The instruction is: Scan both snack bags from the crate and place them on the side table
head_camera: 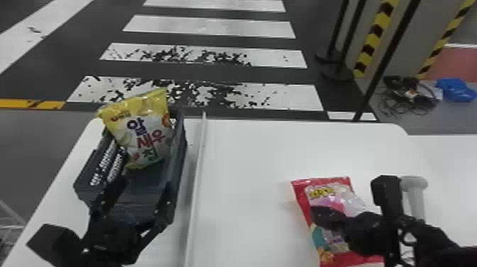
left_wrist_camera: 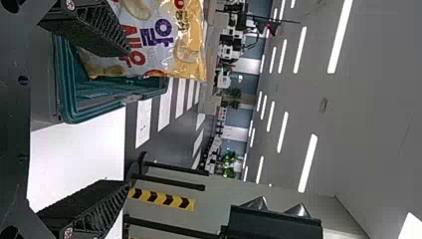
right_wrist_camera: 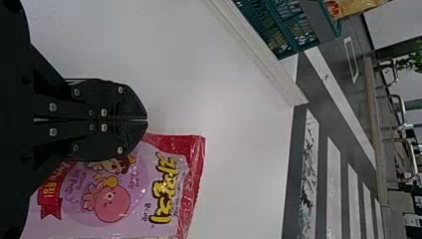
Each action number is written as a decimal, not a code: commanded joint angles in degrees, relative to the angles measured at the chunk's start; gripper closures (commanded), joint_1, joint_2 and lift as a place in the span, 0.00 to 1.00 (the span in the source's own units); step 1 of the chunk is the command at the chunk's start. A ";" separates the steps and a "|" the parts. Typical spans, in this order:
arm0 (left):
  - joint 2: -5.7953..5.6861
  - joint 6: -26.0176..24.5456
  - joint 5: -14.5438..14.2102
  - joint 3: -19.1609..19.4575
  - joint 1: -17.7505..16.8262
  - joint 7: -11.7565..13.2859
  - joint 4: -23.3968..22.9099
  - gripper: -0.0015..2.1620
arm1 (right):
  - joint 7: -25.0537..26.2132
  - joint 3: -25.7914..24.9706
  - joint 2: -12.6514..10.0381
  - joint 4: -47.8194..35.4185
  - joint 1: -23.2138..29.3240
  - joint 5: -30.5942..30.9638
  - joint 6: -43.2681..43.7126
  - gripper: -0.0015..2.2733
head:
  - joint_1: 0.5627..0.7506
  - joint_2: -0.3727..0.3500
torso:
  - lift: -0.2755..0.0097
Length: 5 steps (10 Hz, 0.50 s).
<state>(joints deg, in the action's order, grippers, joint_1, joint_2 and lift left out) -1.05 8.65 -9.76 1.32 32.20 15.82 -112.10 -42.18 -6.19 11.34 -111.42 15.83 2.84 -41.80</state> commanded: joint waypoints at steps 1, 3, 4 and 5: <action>0.00 0.00 0.00 0.00 0.05 0.09 -0.23 0.04 | 0.00 -0.22 0.00 -2.14 -0.62 -0.47 -0.17 0.99 | 0.70 0.46 | 0.63; 0.00 0.00 0.00 0.18 0.49 0.09 -0.66 0.04 | 0.08 -2.60 0.00 -1.52 -2.73 -0.38 -0.35 0.99 | 0.70 0.47 | 0.63; 0.00 0.00 0.00 0.18 0.49 0.09 -0.66 0.04 | 0.08 -4.53 0.00 0.06 -3.61 -0.38 -0.17 0.99 | 0.70 0.45 | 0.63; 0.00 -0.18 0.00 0.09 0.32 0.00 -0.58 0.04 | 0.17 -6.03 0.00 1.91 -4.40 -0.21 0.35 0.99 | 0.70 0.43 | 0.63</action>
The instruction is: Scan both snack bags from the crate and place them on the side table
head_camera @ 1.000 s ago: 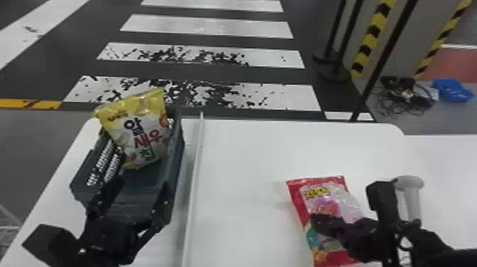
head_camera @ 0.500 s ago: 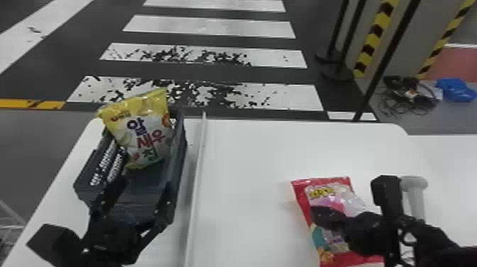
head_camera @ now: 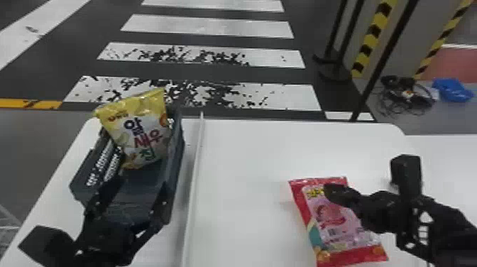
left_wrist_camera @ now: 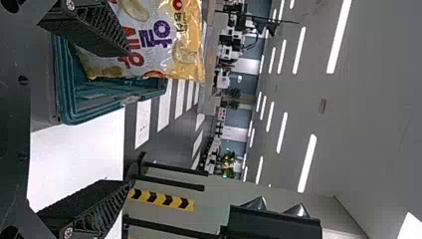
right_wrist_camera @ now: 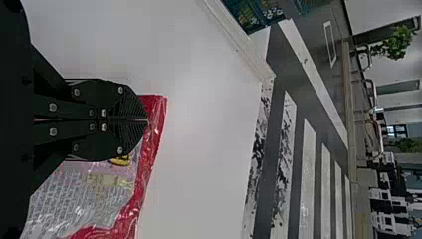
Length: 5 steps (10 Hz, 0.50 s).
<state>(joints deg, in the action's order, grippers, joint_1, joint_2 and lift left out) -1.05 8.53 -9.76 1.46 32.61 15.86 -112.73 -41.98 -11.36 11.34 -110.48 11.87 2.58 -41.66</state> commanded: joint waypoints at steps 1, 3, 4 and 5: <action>0.00 -0.06 0.09 -0.23 -0.26 0.05 0.14 0.04 | 0.06 -2.00 0.09 2.55 -0.71 0.41 0.91 0.99 | 0.70 0.39 | 0.63; 0.09 -0.06 0.09 -0.23 -0.35 -0.04 0.31 0.04 | -0.03 -2.44 0.09 4.66 -0.71 0.50 2.32 0.99 | 0.70 0.34 | 0.63; 0.09 -0.06 0.09 -0.23 -0.35 -0.04 0.31 0.04 | -0.03 -2.00 0.09 5.45 -0.71 0.50 3.02 0.99 | 0.70 0.33 | 0.63; 0.09 -0.06 0.18 -0.15 -0.35 -0.04 0.31 0.04 | 0.06 -1.56 0.09 6.50 -0.71 0.58 4.08 0.99 | 0.70 0.33 | 0.63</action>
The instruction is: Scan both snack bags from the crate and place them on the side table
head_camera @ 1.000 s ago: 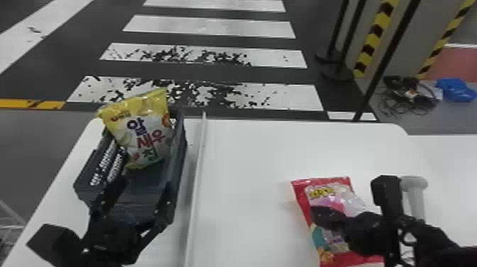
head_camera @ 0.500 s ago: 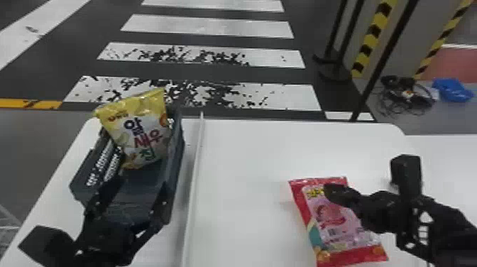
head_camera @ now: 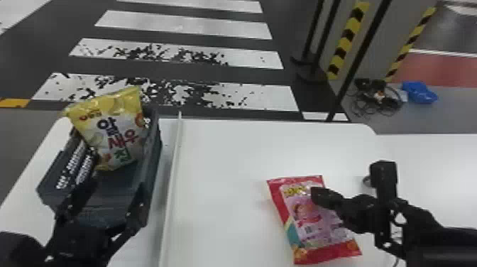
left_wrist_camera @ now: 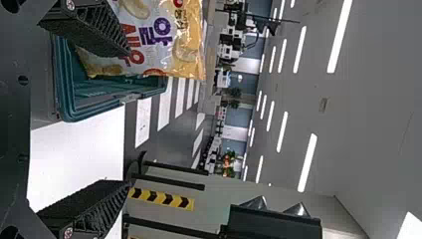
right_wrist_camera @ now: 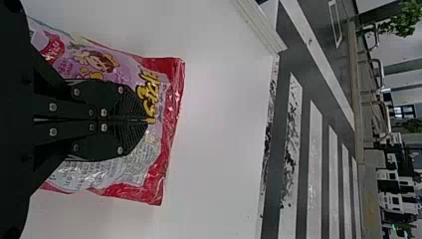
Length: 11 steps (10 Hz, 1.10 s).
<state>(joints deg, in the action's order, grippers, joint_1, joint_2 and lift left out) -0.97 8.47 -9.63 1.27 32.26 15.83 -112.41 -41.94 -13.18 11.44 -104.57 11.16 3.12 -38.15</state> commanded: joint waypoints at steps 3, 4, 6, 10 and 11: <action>0.00 0.00 0.05 0.22 0.17 0.07 0.09 0.04 | 0.28 0.43 -0.01 3.59 -0.17 0.22 3.03 0.99 | 0.70 0.34 | 0.63; 0.00 0.00 -0.04 0.22 0.17 0.07 0.09 0.04 | 0.37 0.52 -0.01 4.11 -0.17 0.22 3.56 0.99 | 0.70 0.34 | 0.63; 0.00 0.00 0.05 0.22 0.17 -0.01 0.09 0.04 | 0.55 0.79 -0.01 5.08 -0.61 0.22 3.74 0.99 | 0.70 0.34 | 0.63; 0.00 0.18 0.05 0.31 0.35 -0.01 0.00 0.04 | 0.64 -0.36 -0.10 -0.46 0.71 -0.22 2.33 0.99 | 0.70 0.34 | 0.63; 0.00 0.18 -0.04 0.31 0.44 -0.01 0.09 0.04 | 0.64 -0.88 -0.10 -3.36 2.29 -0.22 0.75 0.99 | 0.70 0.34 | 0.63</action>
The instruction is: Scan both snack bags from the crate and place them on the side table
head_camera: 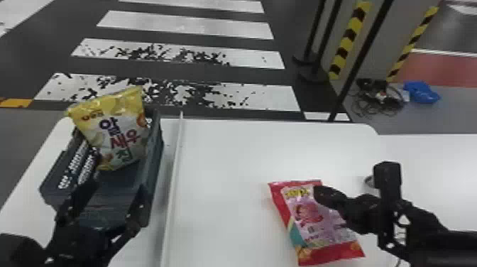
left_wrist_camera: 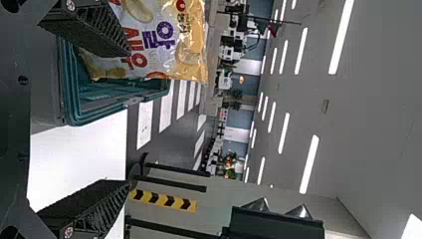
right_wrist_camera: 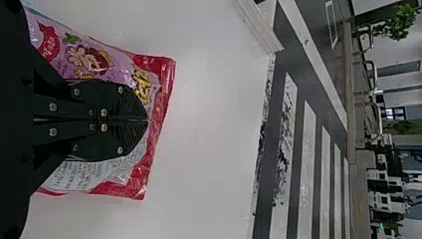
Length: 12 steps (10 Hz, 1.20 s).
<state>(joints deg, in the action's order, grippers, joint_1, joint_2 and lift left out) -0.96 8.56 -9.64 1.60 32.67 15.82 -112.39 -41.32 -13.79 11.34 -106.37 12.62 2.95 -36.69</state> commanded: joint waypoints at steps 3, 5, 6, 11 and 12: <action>-0.01 0.44 -0.03 0.33 -0.16 0.00 -0.20 0.04 | -0.86 -3.61 -0.09 -11.14 7.42 -0.32 -14.42 0.99 | 0.70 0.32 | 0.63; 0.08 0.44 -0.12 0.25 -0.68 0.09 0.33 0.04 | -1.65 -4.32 -1.14 -13.87 10.32 -0.32 -14.95 0.99 | 0.70 0.29 | 0.63; 0.08 0.44 -0.12 0.16 -0.77 0.09 0.51 0.04 | -1.74 -5.02 -1.49 -14.66 10.93 -0.40 -15.13 0.99 | 0.70 0.29 | 0.63; -0.09 0.97 -0.64 0.25 -1.74 0.26 2.09 0.04 | -2.18 -3.70 -1.76 -12.90 11.20 -0.14 -16.01 0.99 | 0.70 0.29 | 0.63; -0.09 0.97 -0.64 0.16 -1.74 0.26 2.18 0.04 | -2.18 -3.26 -1.93 -12.28 11.20 0.04 -15.65 0.99 | 0.70 0.30 | 0.63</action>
<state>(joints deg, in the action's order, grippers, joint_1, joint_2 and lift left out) -1.05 9.52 -10.28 1.80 30.97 16.08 -110.26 -43.51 -17.39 9.52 -119.10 23.81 2.89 -52.51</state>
